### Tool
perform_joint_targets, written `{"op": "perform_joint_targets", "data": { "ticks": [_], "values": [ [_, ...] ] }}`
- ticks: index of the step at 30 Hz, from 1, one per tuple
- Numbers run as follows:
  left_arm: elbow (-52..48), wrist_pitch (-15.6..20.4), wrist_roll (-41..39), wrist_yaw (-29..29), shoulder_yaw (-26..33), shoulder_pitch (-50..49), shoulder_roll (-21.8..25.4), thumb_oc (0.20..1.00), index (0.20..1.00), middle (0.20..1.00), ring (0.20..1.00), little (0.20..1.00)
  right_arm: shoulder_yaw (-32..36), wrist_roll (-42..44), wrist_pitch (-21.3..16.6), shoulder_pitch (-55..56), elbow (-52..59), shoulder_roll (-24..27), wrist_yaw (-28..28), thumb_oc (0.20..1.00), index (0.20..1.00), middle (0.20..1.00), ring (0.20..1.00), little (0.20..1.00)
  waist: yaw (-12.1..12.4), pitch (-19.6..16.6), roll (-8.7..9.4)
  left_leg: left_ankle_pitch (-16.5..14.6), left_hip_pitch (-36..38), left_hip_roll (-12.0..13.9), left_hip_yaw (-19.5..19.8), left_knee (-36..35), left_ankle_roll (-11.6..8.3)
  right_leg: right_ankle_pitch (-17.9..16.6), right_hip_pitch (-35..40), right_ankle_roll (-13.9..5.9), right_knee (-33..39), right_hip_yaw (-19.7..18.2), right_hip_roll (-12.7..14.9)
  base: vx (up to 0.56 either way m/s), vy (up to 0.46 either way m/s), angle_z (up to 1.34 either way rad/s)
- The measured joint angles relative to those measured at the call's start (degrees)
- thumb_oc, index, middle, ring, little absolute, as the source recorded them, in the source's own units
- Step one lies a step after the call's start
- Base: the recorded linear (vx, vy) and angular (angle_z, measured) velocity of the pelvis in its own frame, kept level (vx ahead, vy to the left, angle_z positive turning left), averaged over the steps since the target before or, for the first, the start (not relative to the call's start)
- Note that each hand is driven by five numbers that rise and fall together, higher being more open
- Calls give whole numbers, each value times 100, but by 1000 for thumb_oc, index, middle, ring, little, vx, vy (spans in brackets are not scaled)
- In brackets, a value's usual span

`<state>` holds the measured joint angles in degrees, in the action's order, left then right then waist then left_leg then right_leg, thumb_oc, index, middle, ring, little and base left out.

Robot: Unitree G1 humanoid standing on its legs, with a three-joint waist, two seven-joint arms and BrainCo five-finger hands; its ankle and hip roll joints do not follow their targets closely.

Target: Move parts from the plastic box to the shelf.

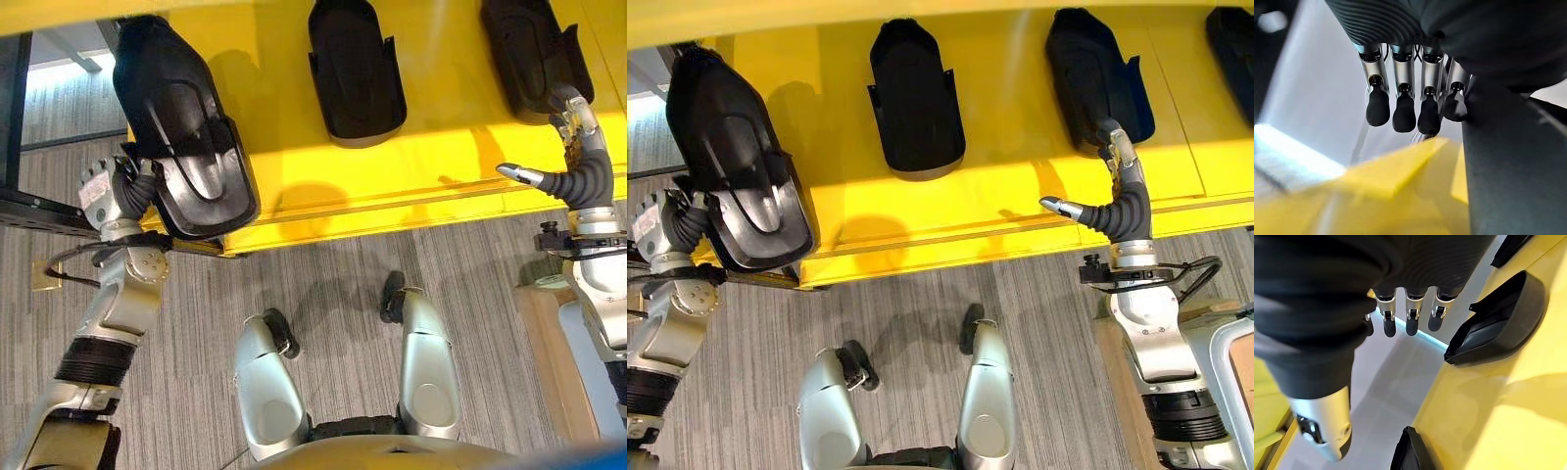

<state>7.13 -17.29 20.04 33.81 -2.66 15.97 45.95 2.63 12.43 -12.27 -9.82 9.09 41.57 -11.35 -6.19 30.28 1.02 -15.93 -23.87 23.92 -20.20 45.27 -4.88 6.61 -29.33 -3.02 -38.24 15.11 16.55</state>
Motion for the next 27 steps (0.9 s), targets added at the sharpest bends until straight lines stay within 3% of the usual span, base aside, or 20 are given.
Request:
{"op": "perform_joint_targets", "data": {
  "ticks": [5,9,14,23,25,26,27],
  "values": [
    [-2,-105,203,-178,83,328,699,200,200,200,200,200,176,208,154,44,-1,66,400,1000,1000,1000,1000,1000,-95,-16,-12,-78,394,-2,-75,-18,-84,179,220,2,-145,-76,19,142,83,-6],
    [368,-115,196,-396,42,698,721,200,200,200,200,200,151,207,199,-6,-5,257,630,1000,1000,1000,1000,1000,-142,-25,-29,-88,495,18,-155,3,-96,220,220,8,-214,-175,-5,62,54,-9],
    [798,-91,194,-594,-213,845,938,200,200,200,200,200,122,211,278,-30,-16,355,856,1000,1000,1000,1000,1000,-375,-31,-39,-117,523,100,-191,118,-110,249,211,29,-253,-196,-48,73,40,-10],
    [1660,-143,199,-642,-970,1173,933,200,200,200,200,200,-63,220,273,-25,-306,466,1103,1000,1000,1000,1000,1000,-428,-73,-119,-115,705,274,-337,241,-119,229,218,111,-293,-314,-214,69,8,-13],
    [1850,-347,181,-634,-982,1199,926,200,200,200,200,200,-98,225,273,-24,-379,466,1119,1000,1000,1000,1000,1000,-442,-73,-122,-115,727,319,-393,209,-118,210,218,82,-230,-311,-243,52,-13,-14],
    [1928,-435,177,-629,-980,1195,914,200,200,200,200,200,-97,233,273,-19,-375,468,1121,1000,1000,1000,1000,1000,-436,-74,-144,-111,743,392,-450,156,-112,225,200,76,-328,-308,-259,17,-11,-11],
    [2006,-502,179,-628,-964,1197,891,200,200,200,200,200,-95,249,270,63,-357,469,1121,1000,1000,1000,1000,1000,-431,-87,-125,-160,737,439,-418,241,-167,496,188,110,-1029,-221,-255,22,-11,-14]
  ]
}}
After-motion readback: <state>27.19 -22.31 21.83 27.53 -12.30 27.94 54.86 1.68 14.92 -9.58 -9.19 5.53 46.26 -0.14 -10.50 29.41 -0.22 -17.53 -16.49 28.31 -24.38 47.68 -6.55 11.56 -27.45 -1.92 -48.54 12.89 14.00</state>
